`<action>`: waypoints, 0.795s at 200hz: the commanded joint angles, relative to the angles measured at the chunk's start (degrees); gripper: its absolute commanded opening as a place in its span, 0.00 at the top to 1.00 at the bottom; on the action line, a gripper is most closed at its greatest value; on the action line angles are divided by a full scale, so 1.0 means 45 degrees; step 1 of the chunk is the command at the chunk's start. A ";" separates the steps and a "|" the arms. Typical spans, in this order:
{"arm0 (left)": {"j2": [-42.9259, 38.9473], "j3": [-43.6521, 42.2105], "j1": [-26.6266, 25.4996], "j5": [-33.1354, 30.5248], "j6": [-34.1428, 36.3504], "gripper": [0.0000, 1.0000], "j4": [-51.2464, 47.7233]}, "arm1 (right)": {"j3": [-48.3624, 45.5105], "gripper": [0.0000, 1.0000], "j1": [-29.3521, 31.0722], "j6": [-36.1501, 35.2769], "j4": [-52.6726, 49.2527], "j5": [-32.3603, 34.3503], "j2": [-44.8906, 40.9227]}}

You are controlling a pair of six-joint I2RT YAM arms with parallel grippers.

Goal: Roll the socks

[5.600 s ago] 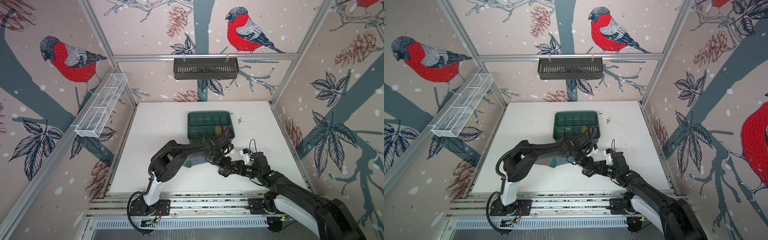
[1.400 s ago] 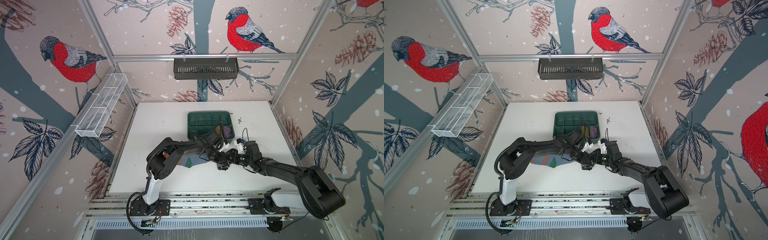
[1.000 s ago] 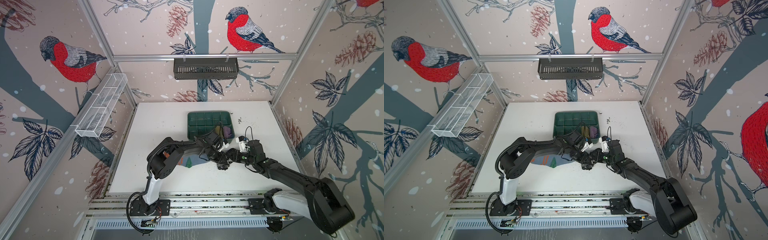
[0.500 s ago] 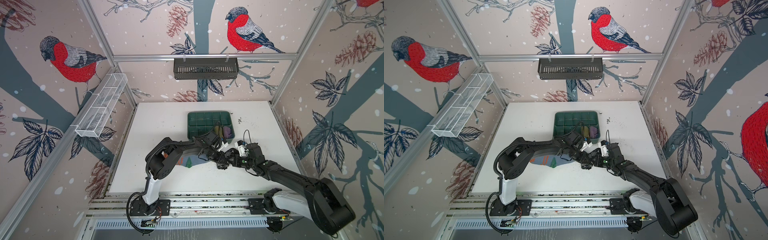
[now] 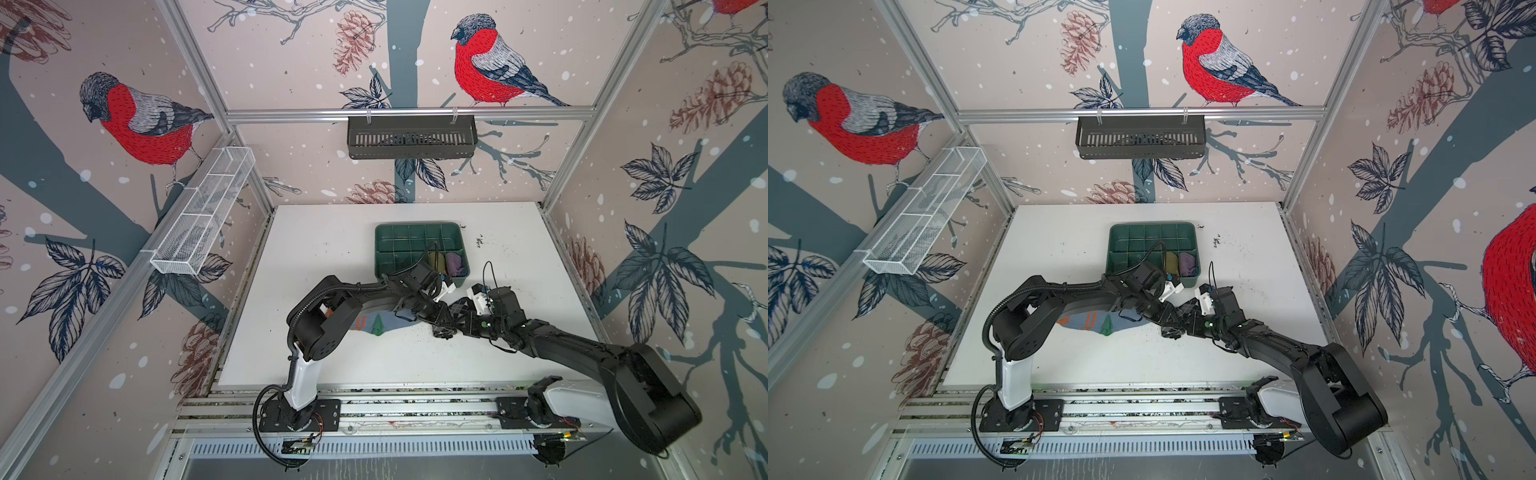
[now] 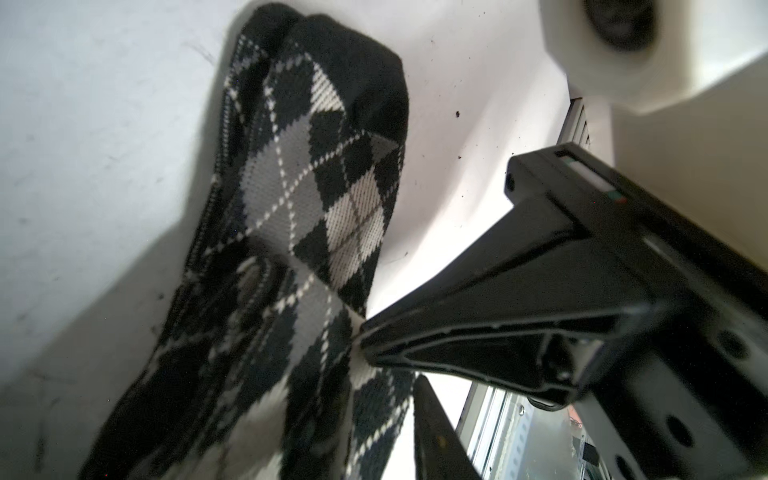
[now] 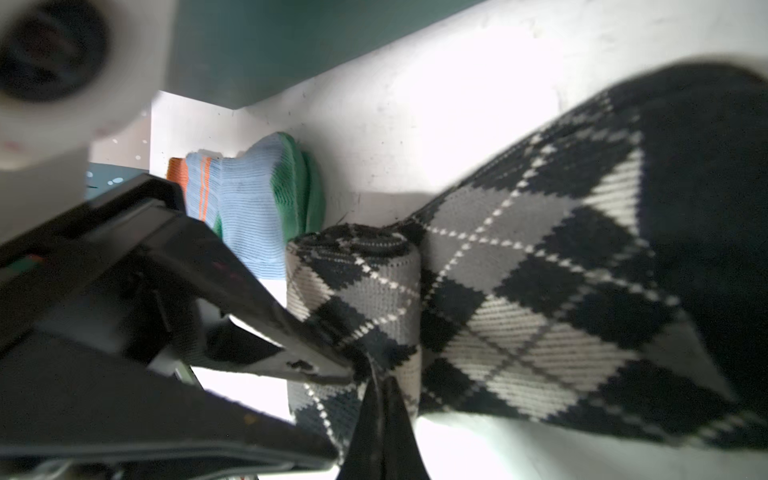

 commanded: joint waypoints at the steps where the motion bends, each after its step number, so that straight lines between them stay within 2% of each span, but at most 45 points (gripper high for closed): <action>1: -0.0392 -0.0192 0.0023 0.0393 -0.0133 0.72 0.0913 | 0.0040 0.96 0.0019 -0.0334 0.0042 0.0098 0.0426; 39: -0.1324 -0.0779 0.0192 -0.0037 -0.0068 0.67 0.0732 | 0.0023 0.97 0.0005 -0.0432 -0.0030 0.0300 0.0550; 90: -0.2679 -0.3188 0.0950 0.0342 -0.0645 0.62 0.2259 | 0.0079 0.97 0.0007 -0.0511 0.0080 0.0326 0.0938; 128: -0.2624 -0.3530 0.1017 -0.0018 -0.0553 0.56 0.2379 | 0.0196 0.97 0.0045 -0.0530 0.0062 0.0326 0.1059; 159: -0.2404 -0.3752 0.1296 0.0108 -0.0769 0.56 0.3022 | 0.0235 0.97 0.0052 -0.0525 -0.0034 0.0392 0.1002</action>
